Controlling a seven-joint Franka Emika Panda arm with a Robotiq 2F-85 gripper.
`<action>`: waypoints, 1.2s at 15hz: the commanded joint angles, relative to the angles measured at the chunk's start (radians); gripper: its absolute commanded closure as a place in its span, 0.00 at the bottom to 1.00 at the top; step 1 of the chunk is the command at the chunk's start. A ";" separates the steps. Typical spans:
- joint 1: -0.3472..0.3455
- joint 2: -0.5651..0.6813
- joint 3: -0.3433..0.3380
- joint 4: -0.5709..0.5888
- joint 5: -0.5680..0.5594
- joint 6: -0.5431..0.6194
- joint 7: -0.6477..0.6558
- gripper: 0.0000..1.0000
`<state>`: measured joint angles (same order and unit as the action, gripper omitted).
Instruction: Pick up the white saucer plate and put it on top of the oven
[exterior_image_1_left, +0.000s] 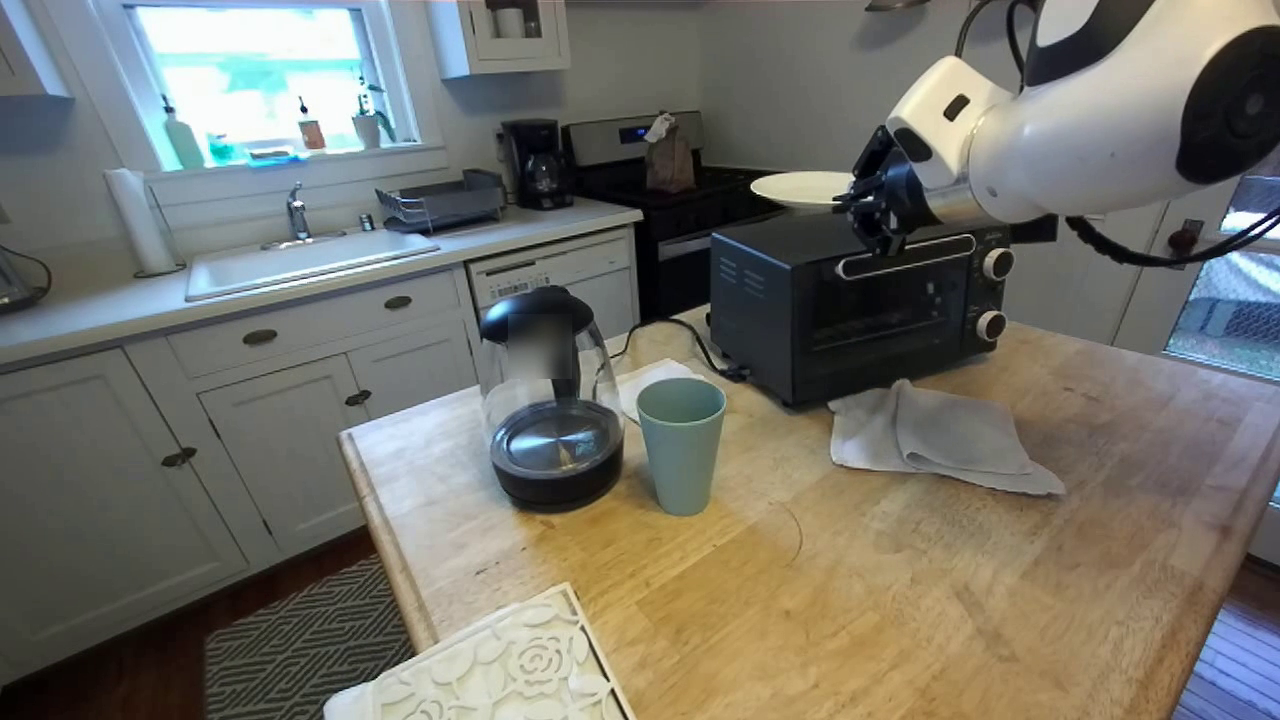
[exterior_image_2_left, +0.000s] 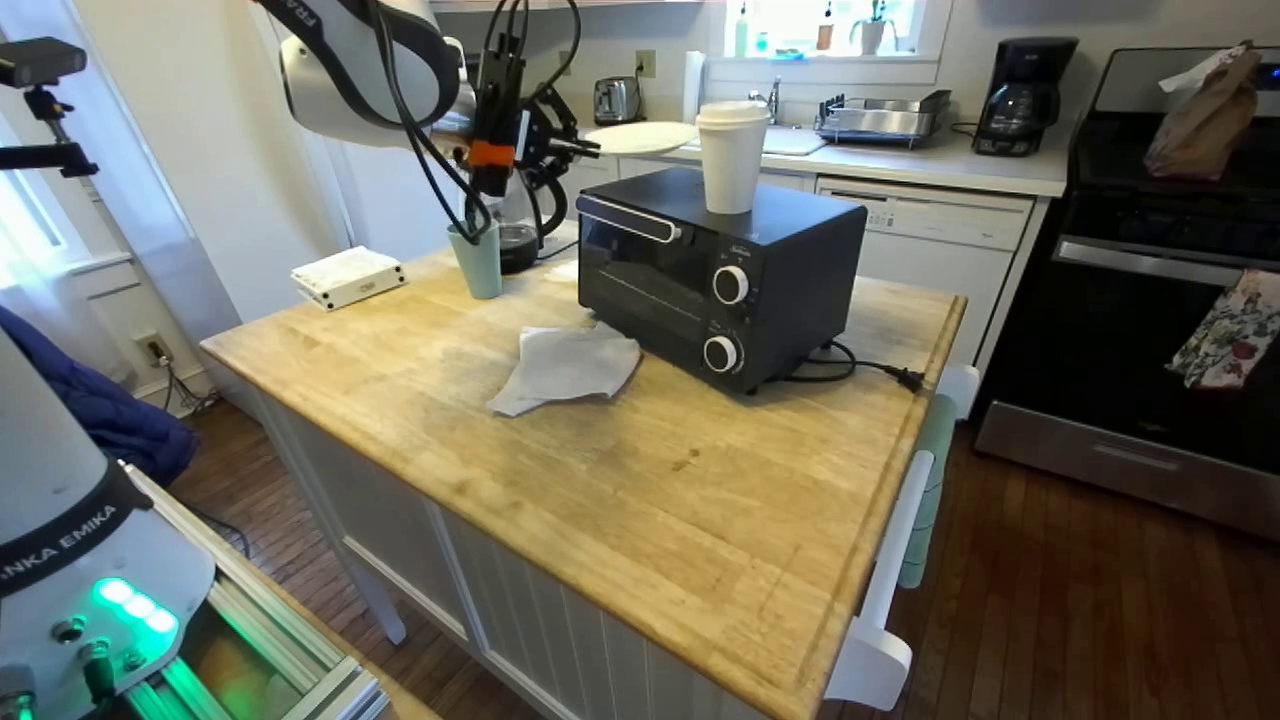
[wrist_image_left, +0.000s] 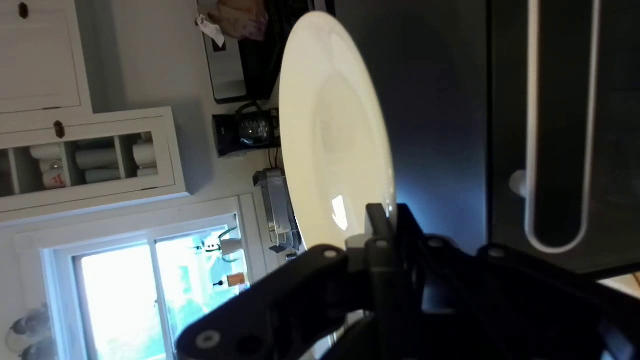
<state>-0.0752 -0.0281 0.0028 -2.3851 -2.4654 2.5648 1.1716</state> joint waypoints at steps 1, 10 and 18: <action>0.010 -0.038 -0.033 -0.040 0.013 0.013 -0.031 0.98; 0.005 -0.016 -0.065 -0.026 -0.024 0.039 0.004 0.98; 0.003 0.055 -0.067 0.056 -0.012 0.069 -0.008 0.98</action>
<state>-0.0752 -0.0134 -0.0535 -2.3879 -2.4707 2.6055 1.1662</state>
